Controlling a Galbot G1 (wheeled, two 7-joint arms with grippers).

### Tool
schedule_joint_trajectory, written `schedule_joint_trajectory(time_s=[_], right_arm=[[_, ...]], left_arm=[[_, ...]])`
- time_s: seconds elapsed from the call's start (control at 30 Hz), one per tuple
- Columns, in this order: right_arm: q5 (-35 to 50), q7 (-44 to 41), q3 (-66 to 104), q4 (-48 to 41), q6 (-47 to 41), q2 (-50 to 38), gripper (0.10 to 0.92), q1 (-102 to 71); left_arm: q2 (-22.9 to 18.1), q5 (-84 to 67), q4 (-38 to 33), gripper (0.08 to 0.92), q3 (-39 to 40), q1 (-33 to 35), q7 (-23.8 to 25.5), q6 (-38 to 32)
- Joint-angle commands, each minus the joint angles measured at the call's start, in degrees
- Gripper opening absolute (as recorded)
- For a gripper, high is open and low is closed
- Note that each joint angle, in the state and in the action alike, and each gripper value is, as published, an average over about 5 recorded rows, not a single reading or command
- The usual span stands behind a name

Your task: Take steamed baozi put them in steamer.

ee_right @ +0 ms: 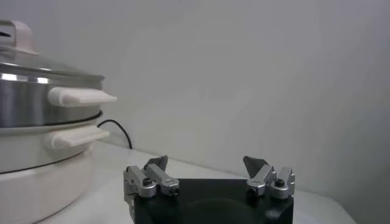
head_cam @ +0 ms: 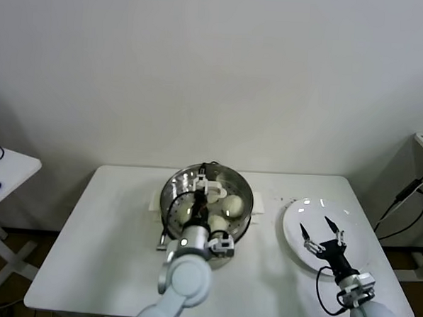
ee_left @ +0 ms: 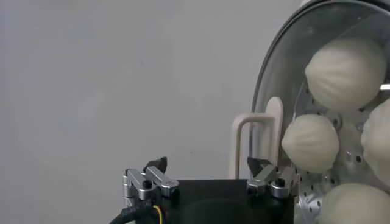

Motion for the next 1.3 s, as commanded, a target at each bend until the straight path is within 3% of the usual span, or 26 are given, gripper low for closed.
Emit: schedule_joint_trajectory(time_s=[0.03, 0.47, 0.77, 0.93, 1.13, 1.3], right_arm=[[-0.06, -0.04, 0.04, -0.42, 0.02, -0.06, 0.823, 0.28], [-0.42, -0.34, 0.16, -1.7, -0.14, -0.15, 0.823, 1.29], [2.41, -0.96, -0.1, -0.5, -1.04, -1.18, 0.823, 1.01], [4.3, -1.12, -0.53, -0.67, -0.87, -2.58, 0.823, 1.34], [5.93, -1.2, -1.29, -0.94, -0.32, -3.6, 0.823, 1.63], [6.99, -1.02, -1.68, -1.5, 0.19, -3.58, 0.823, 1.86]], left_arm=[[1.71, -1.97, -4.93, 0.823, 0.04, 1.8, 0.32, -0.29], [4.42, -7.43, -9.79, 0.823, -0.31, 5.77, 1.56, -0.65], [7.43, -14.57, -16.46, 0.823, -5.44, 8.95, -0.78, -1.3], [10.27, -23.94, -19.09, 0.823, -12.72, 12.81, -8.34, -3.85], [12.01, -51.62, -18.74, 0.823, -26.12, 16.37, -19.87, -9.22], [11.77, -73.72, -14.57, 0.823, -36.3, 19.34, -25.72, -20.32]])
